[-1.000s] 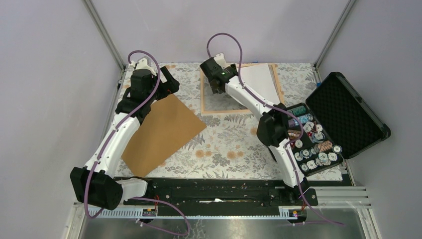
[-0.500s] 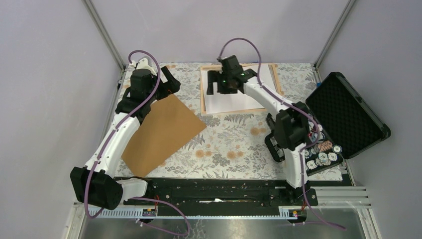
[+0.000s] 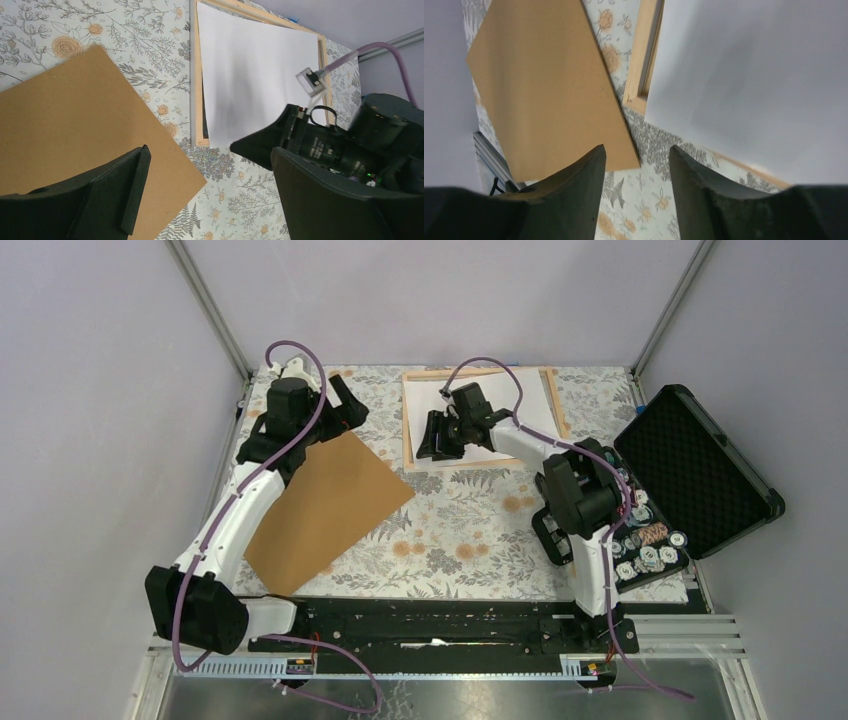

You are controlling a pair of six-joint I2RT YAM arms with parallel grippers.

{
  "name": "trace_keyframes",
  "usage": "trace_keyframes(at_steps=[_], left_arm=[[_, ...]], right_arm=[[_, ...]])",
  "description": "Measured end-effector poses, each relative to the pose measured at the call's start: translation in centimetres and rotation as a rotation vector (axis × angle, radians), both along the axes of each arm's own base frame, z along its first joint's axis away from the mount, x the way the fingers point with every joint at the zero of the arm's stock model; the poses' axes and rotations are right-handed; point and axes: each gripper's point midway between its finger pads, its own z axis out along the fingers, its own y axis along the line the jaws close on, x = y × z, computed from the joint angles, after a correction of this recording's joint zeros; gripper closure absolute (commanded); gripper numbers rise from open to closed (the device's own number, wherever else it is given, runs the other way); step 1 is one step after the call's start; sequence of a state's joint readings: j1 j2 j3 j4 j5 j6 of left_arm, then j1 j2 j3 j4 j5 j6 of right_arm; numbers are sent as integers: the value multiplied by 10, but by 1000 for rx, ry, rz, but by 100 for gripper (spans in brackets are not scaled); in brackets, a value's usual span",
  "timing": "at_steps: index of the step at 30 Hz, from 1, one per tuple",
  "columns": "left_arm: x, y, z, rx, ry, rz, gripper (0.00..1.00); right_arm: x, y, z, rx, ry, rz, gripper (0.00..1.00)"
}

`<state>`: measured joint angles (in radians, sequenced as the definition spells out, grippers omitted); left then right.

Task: Put the photo into the frame
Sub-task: Turn over the photo from the photo frame.

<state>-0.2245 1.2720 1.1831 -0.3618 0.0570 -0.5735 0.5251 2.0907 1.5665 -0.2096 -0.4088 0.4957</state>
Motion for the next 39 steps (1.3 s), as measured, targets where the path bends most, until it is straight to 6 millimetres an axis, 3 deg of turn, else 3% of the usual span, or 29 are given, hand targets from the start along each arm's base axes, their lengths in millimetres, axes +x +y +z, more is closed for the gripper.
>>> trace_keyframes(at_steps=[7, 10, 13, 15, 19, 22, 25, 30, 39], left_arm=[[4, -5, -1, -12, -9, -20, 1], [10, -17, -13, -38, 17, -69, 1], [20, -33, -43, -70, 91, -134, 1], [25, -45, -78, -92, 184, -173, 1], [19, -70, -143, -103, 365, -211, 2], [11, -91, -171, -83, 442, -226, 10], [14, -107, -180, -42, 456, -214, 19], [42, -135, -175, -28, 404, -180, 22], [57, -132, -201, -32, 442, -20, 20]], right_arm=[[10, 6, -24, -9, 19, -11, 49], [12, 4, -25, -20, 13, -23, 47], [14, -4, -20, -22, 1, -35, 45], [10, -15, -16, -31, 3, -47, 45], [6, -62, -2, -54, -10, -105, 45], [1, -101, 2, -85, -24, -165, 44], [-11, -124, 3, -105, -23, -202, 43], [-37, -120, 3, -72, -11, -176, 39], [-43, -116, 32, 10, -91, -184, 37]])
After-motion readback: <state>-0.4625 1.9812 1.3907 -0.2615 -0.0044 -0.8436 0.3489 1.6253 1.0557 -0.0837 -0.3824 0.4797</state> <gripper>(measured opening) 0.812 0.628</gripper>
